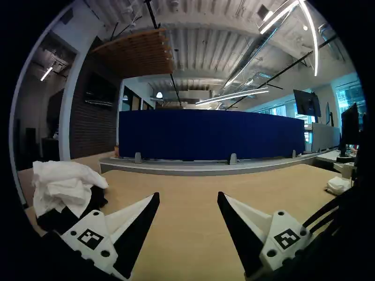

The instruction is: Fold towel

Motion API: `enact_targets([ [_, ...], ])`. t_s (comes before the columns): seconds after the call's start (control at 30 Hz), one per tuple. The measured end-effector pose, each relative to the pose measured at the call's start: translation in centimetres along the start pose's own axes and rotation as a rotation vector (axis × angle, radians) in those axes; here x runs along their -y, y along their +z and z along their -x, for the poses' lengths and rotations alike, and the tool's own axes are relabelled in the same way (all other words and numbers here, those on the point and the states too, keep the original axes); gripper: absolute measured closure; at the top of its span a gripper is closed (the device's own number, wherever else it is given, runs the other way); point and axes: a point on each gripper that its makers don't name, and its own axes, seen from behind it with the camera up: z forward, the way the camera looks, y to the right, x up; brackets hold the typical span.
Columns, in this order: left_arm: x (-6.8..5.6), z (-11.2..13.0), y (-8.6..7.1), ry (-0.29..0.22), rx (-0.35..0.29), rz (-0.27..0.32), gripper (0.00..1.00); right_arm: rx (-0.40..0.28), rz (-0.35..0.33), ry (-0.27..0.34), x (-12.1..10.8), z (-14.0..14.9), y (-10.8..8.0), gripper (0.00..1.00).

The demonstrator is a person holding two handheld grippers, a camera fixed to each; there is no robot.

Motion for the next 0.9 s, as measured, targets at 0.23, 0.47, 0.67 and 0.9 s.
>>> enact_targets([
  [0.23, -0.3, 0.2, 0.1, 0.028, 0.002, 0.002, 0.09, 0.000, -0.012, -0.001, 0.6, 0.0, 0.1, 0.00],
  [0.47, -0.4, 0.5, 0.2, 0.058, 0.001, -0.003, 0.09, 0.005, -0.022, 0.016, 0.9, -0.3, 0.1, 0.00],
  [0.67, -0.5, 0.7, 0.4, 0.057, -0.001, -0.005, 0.09, 0.008, -0.036, 0.010, 1.4, -0.6, 0.3, 0.00],
  [0.9, -0.1, 0.8, 0.5, 0.053, -0.007, 0.002, 0.09, 0.000, -0.039, -0.003, 1.4, -1.3, 0.2, 0.00],
])
